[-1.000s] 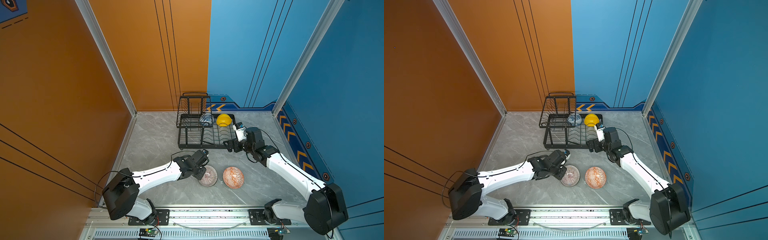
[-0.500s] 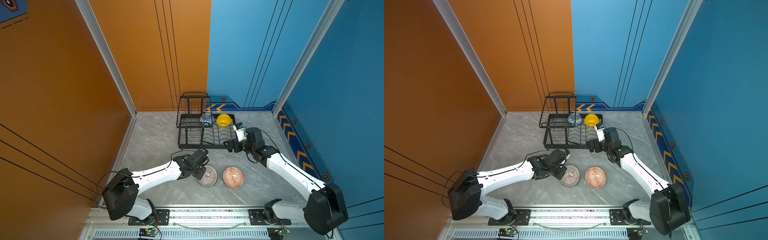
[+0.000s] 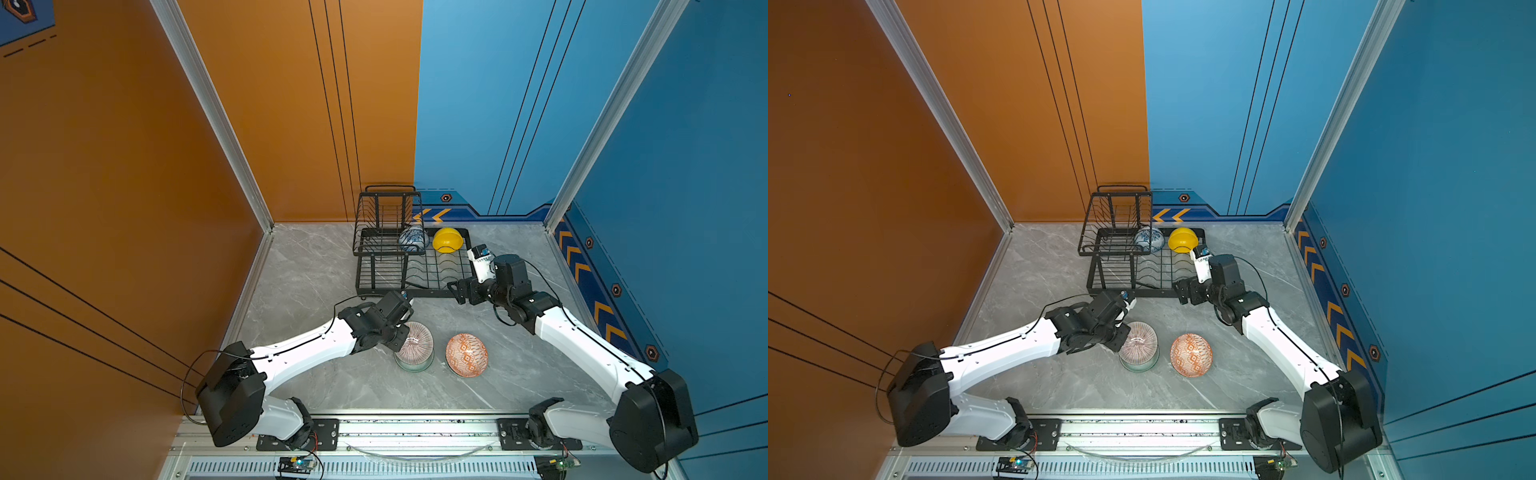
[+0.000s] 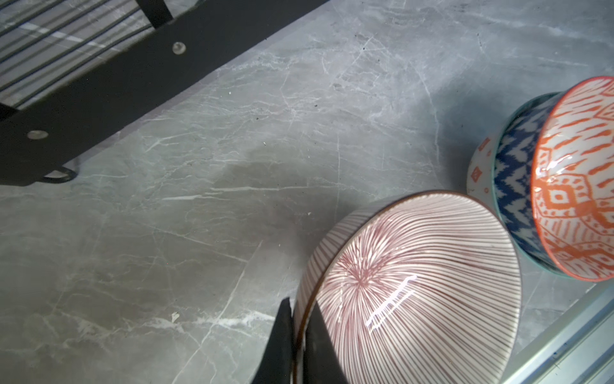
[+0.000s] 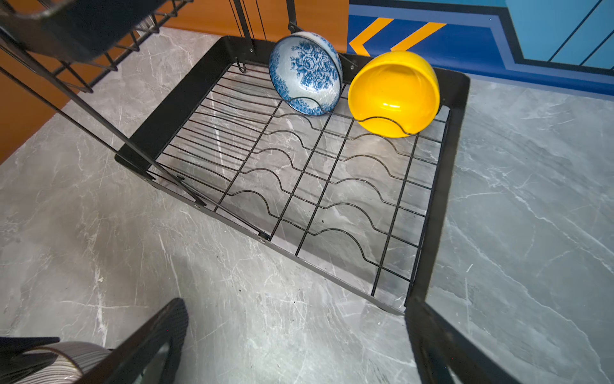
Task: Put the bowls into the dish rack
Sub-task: 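Carry the pink striped bowl toward the rack with left gripper while right reaches it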
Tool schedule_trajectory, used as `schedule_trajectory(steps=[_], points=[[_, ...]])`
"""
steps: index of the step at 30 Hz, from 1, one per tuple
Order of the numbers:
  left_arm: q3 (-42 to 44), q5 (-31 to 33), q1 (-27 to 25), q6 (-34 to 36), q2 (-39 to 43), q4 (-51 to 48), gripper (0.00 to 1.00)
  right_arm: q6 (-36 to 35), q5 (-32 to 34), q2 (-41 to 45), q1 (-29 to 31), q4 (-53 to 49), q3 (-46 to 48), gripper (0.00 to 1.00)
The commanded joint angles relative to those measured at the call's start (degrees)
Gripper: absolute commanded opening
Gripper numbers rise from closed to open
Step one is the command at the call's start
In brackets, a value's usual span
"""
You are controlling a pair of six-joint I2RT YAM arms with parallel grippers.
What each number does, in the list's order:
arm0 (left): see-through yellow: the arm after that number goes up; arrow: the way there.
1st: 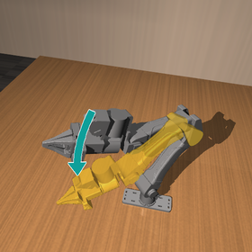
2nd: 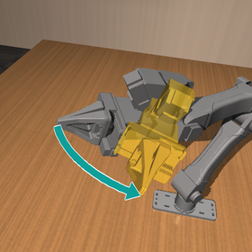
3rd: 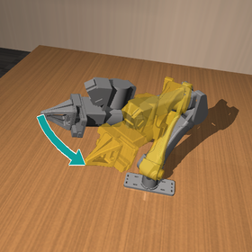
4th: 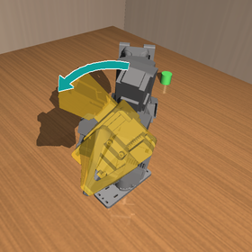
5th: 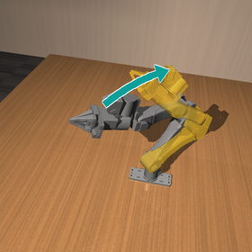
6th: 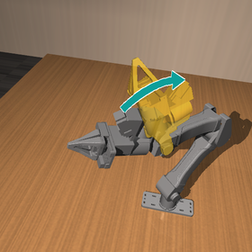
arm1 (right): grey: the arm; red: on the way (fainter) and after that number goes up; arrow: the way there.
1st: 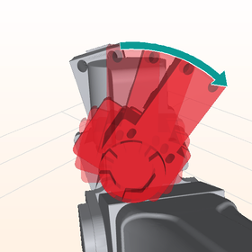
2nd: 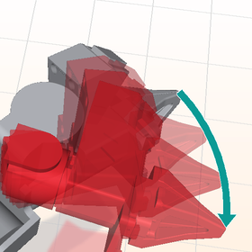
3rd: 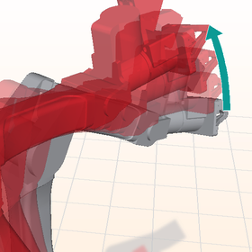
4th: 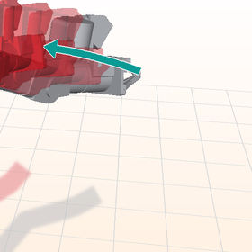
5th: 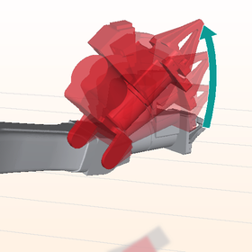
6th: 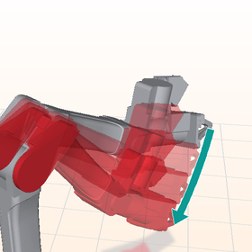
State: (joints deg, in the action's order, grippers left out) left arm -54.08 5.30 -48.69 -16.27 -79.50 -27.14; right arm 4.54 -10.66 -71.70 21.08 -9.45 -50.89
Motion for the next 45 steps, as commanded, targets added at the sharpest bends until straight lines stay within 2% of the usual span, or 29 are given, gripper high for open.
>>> schedule_trajectory(steps=[1,8,15,21,28,34,37,45], points=[[-2.1,-0.6,1.0,0.5,3.2,3.6,0.0,0.6,-2.3,2.7,-0.5,-0.5,-0.8,1.0],[-2.0,-0.4,1.9,0.0,6.0,7.2,0.0,0.3,-4.2,5.7,-0.5,-4.5,-2.7,1.0],[-0.9,5.5,2.0,-1.6,10.0,13.5,0.0,4.7,-9.4,9.0,-0.1,-5.8,-4.8,1.0],[0.3,11.1,1.8,-2.9,11.9,20.7,0.0,8.2,-11.6,8.4,2.6,-9.0,-9.0,1.0],[2.4,14.9,1.7,-3.0,11.5,28.7,0.0,8.8,-10.5,3.6,7.5,-10.3,-12.4,1.0],[2.3,14.4,1.5,-3.1,10.0,32.8,0.0,8.0,-4.3,-0.6,11.3,-10.5,-13.5,0.99],[1.7,13.7,1.4,-2.6,9.4,33.5,0.0,8.1,-3.0,-2.0,12.0,-10.2,-13.8,0.94],[1.8,12.3,1.4,-2.6,8.2,35.1,0.0,9.6,-2.1,-4.7,12.0,-7.8,-13.7,0.58]])
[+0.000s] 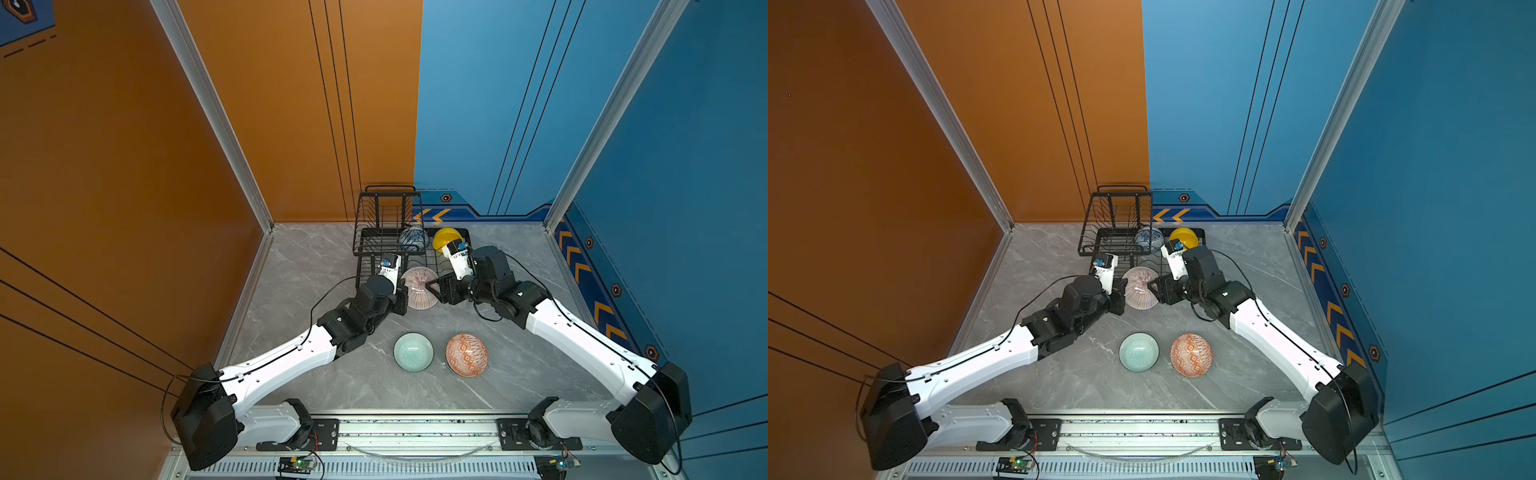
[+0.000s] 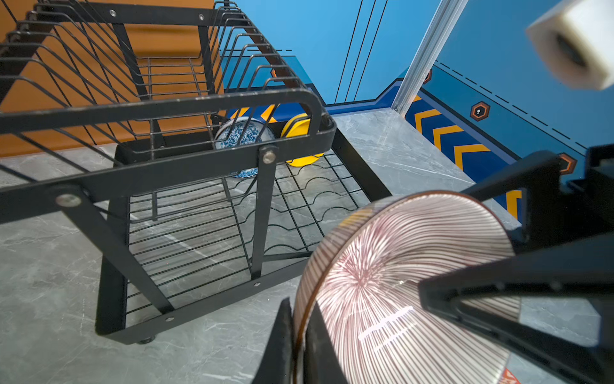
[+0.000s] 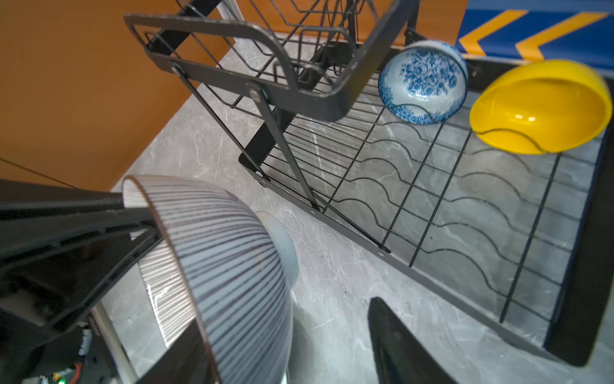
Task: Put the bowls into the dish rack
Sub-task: 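Carry the pink striped bowl toward the rack with left gripper while right reaches it, then close the right gripper on the pink bowl rim while the left gripper releases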
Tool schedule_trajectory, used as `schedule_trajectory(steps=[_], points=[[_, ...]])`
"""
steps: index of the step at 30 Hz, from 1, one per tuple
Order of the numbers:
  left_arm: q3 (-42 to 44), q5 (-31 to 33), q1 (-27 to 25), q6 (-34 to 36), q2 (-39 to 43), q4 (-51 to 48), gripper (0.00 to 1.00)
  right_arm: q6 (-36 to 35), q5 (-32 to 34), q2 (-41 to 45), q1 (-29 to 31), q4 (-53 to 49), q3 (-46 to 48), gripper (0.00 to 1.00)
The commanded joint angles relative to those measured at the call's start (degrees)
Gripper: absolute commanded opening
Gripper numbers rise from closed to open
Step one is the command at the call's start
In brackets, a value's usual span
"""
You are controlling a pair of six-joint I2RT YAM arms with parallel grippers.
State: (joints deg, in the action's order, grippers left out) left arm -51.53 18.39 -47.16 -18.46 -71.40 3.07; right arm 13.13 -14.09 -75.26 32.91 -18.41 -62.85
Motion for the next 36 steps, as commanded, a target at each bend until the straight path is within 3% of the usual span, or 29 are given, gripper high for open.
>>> schedule_trajectory(steps=[1,9,19,28,36], points=[[-0.7,-1.1,-0.3,-0.4,0.0,5.0,0.0,1.1,1.3,-1.4,0.2,1.2,-1.8,0.56],[-0.6,-2.3,-0.3,-0.4,-0.3,5.2,0.0,1.2,1.3,-2.0,0.2,1.8,-2.1,0.36],[-0.4,-4.8,-0.2,-0.5,-0.8,4.2,0.0,0.6,1.8,-1.7,0.1,1.8,-2.1,0.0],[-1.3,-8.2,0.2,1.1,-0.4,0.0,0.02,-0.4,2.7,-0.1,-0.5,1.9,-0.7,0.0],[-4.5,-12.5,0.5,4.2,-0.2,-7.8,0.6,-3.2,4.1,1.7,-1.3,1.9,1.1,0.0]])
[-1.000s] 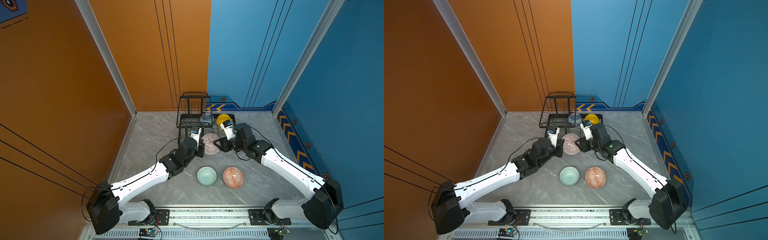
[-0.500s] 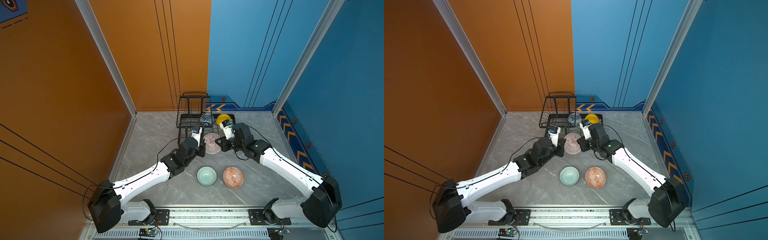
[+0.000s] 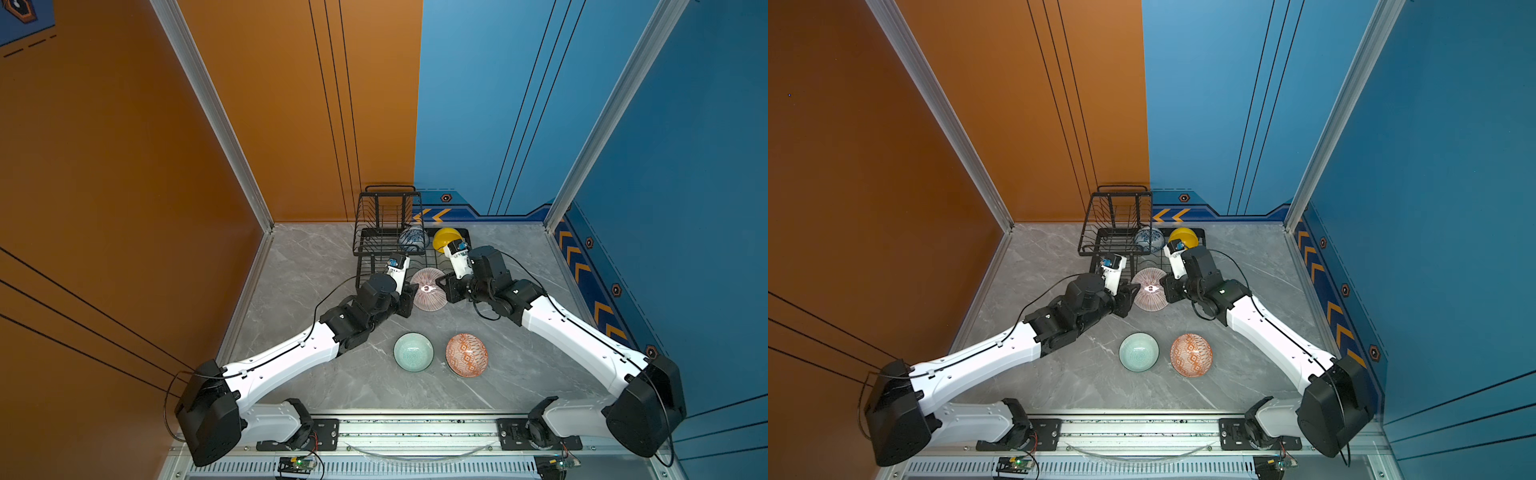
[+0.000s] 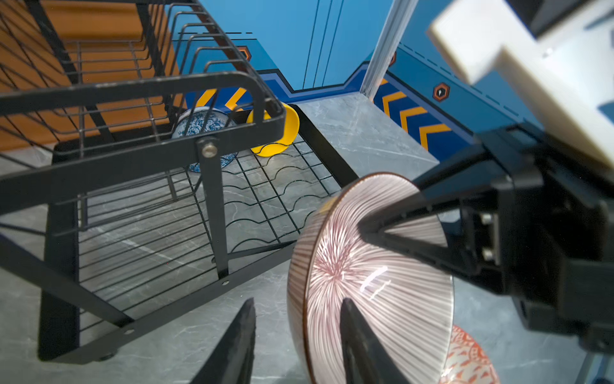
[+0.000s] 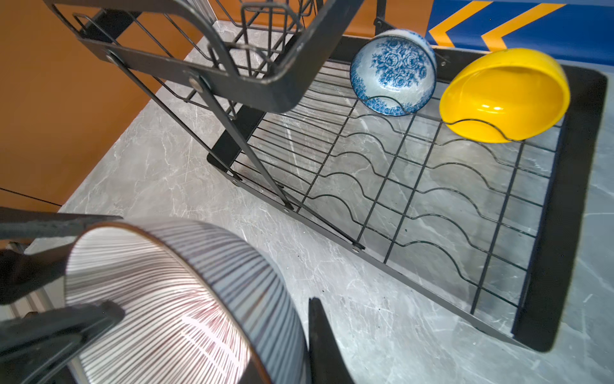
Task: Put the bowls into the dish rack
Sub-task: 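Close the right gripper on the pink bowl rim while the left gripper releases, then carry the pink striped bowl with the right gripper into the lower rack tier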
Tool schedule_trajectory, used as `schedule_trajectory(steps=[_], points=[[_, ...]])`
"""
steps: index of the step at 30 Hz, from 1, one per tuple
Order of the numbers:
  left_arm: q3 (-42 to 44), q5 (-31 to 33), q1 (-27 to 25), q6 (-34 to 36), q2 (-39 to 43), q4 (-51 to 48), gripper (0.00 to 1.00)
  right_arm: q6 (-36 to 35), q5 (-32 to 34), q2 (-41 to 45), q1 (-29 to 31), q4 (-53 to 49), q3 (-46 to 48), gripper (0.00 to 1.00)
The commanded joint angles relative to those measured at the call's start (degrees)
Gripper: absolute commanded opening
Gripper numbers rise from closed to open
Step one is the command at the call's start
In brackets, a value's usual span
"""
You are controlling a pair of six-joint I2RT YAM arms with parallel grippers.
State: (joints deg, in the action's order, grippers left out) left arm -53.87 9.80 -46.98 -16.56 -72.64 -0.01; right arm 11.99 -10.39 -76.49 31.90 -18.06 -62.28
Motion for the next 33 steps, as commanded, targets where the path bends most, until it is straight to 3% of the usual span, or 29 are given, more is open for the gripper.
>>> schedule_trajectory(steps=[1,10,15,22,33], points=[[-2.3,-4.0,0.2,2.9,1.4,-5.8,0.66,-2.6,0.9,3.2,-0.4,1.6,0.8,0.0],[-1.2,-3.7,1.4,6.0,6.0,-13.2,1.0,-8.1,2.1,5.0,-2.6,3.5,4.2,0.0],[0.4,-5.0,3.2,6.3,7.7,-15.2,0.98,-14.6,4.5,6.5,-2.6,8.2,6.9,0.0],[2.2,-6.5,4.6,5.5,9.0,-15.9,0.98,-33.0,11.1,8.1,-1.4,18.3,12.5,0.0],[3.2,-7.8,5.6,4.9,8.6,-15.1,0.98,-52.1,21.9,7.0,1.1,36.2,19.2,0.0]])
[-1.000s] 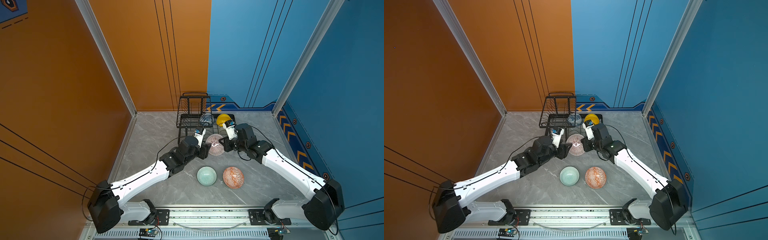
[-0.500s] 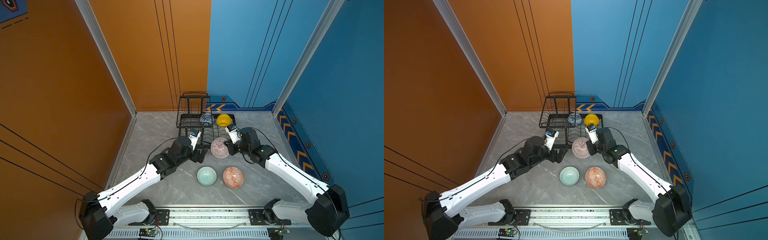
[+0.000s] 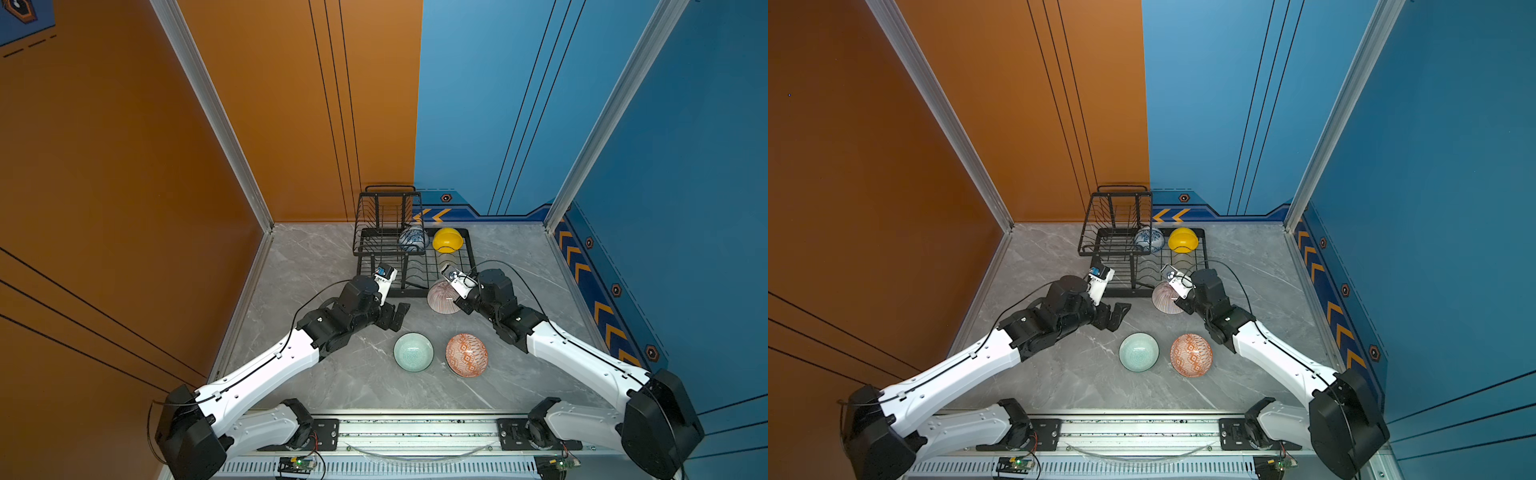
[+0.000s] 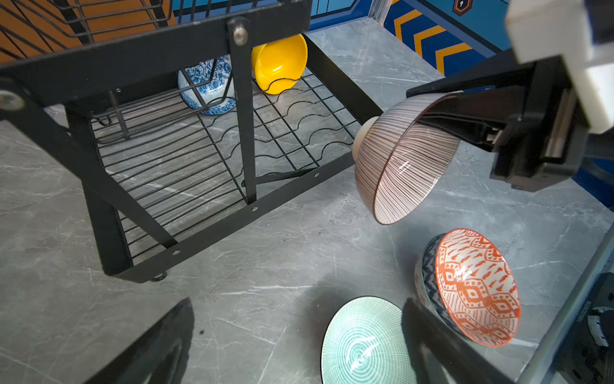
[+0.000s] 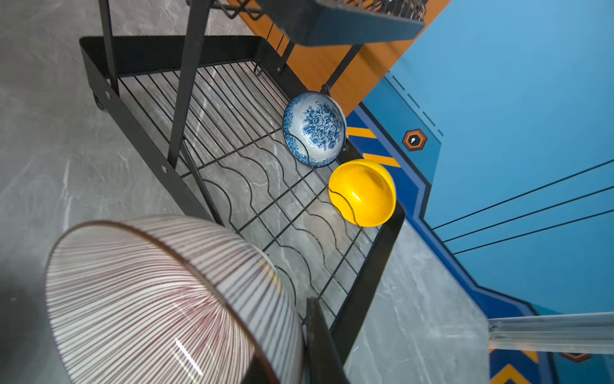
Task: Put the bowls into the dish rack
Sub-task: 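Carry the pink striped bowl with the right gripper into the lower rack tier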
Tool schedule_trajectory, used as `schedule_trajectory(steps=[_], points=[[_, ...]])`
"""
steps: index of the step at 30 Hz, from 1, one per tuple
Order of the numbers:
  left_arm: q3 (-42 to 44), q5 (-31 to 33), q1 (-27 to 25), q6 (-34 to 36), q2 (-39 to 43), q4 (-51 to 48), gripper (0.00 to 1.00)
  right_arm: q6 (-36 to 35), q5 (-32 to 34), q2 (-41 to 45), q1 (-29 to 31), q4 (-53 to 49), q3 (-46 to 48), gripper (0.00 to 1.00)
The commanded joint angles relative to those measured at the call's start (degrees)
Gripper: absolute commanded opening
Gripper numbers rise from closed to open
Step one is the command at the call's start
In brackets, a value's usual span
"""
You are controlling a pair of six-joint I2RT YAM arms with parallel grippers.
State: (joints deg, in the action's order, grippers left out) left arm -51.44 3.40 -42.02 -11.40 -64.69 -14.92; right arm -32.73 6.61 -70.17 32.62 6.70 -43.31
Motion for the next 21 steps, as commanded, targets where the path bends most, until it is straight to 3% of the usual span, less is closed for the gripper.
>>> schedule_trajectory(steps=[1,10,21], points=[[0.9,-1.4,0.6,-0.3,0.7,-0.1,0.98,-8.6,5.6,0.2,0.5,12.0,0.1,0.0],[1.4,-2.0,0.8,-0.6,0.9,0.1,0.98,-21.7,12.2,-6.5,2.2,20.9,-0.8,0.0],[1.1,-2.7,1.3,0.1,1.3,-0.8,0.98,-32.7,16.7,-17.7,2.5,32.1,-6.3,0.0]])
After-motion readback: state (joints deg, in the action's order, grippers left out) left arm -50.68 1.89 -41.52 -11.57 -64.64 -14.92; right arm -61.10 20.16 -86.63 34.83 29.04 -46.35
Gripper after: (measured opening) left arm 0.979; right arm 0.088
